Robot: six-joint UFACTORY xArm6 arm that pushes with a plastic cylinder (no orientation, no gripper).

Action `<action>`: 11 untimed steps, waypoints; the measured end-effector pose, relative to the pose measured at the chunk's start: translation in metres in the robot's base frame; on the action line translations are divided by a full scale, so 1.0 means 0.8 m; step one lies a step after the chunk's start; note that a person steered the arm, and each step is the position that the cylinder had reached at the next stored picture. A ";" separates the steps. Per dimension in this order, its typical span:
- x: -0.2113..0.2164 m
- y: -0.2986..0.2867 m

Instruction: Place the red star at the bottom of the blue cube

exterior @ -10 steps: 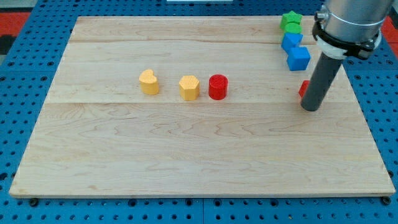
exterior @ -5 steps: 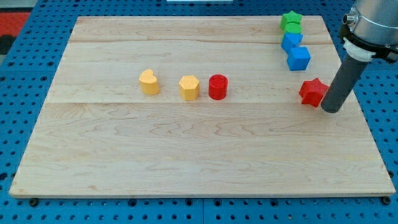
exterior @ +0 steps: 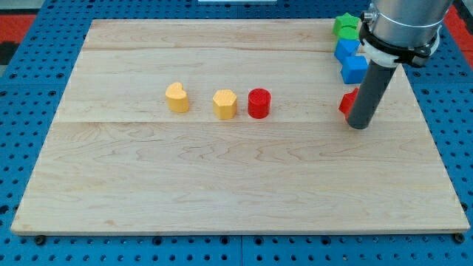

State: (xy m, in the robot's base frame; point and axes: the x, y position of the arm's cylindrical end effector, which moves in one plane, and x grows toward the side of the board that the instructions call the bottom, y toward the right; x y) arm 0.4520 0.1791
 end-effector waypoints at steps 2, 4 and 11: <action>-0.014 -0.011; -0.042 -0.011; -0.037 -0.014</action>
